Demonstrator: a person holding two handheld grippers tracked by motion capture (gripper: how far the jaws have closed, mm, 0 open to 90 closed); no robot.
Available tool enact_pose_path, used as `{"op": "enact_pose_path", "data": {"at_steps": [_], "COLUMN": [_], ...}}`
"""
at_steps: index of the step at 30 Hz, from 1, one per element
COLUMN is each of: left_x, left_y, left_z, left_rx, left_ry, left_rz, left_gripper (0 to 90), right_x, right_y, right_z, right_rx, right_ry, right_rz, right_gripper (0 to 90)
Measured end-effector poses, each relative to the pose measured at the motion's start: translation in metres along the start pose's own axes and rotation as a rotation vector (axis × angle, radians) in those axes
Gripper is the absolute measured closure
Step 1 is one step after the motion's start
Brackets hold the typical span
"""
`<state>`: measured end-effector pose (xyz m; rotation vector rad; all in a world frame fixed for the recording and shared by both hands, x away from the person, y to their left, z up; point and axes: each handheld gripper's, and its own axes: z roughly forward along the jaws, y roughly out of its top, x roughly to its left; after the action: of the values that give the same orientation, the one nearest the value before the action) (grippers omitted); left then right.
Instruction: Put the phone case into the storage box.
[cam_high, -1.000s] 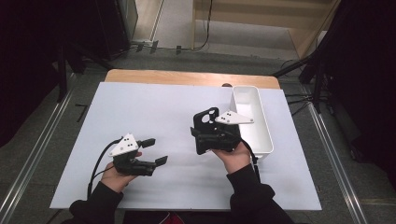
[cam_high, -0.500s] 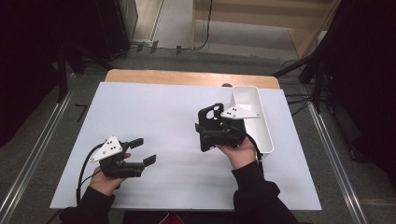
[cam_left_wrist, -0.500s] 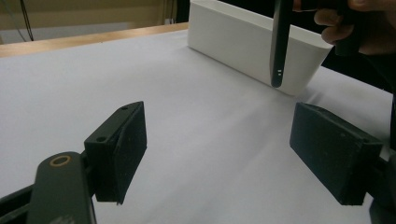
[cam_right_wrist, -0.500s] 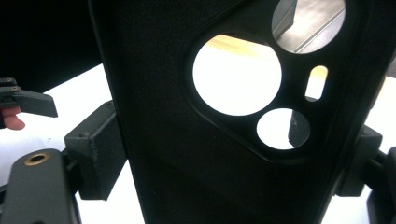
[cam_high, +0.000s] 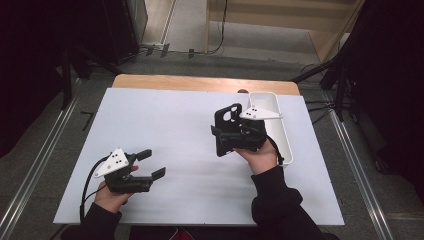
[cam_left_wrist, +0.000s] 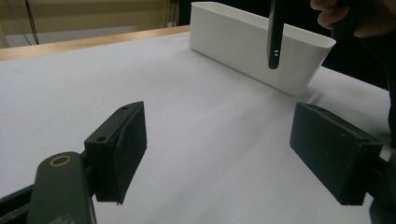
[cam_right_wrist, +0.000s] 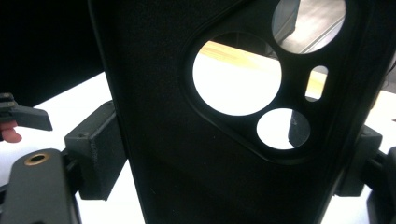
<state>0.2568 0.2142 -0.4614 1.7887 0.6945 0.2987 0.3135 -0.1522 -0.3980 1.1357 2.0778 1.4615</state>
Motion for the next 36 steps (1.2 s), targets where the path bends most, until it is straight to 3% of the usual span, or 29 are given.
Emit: {"op": "enact_pose_path", "data": {"at_steps": [17,27,36], "left_x": [0.003,0.004,0.003], "left_y": [-0.004,-0.003,-0.003], "left_z": [-0.011,-0.01,-0.01], "left_rx": [-0.005,-0.014,-0.005], "left_ry": [0.02,0.017,0.002], "left_rz": [-0.015,-0.021,-0.03], "left_gripper": [18.8,18.8,18.8], "right_x": [-0.018,-0.029,-0.046], "right_y": [0.023,0.031,0.04], "right_z": [-0.01,-0.011,-0.024], "right_rx": [-0.018,-0.01,-0.031], "right_ry": [-0.001,-0.022,-0.058], "right_rz": [0.0,0.002,0.021], "right_gripper": [14.0,14.0,14.1]}}
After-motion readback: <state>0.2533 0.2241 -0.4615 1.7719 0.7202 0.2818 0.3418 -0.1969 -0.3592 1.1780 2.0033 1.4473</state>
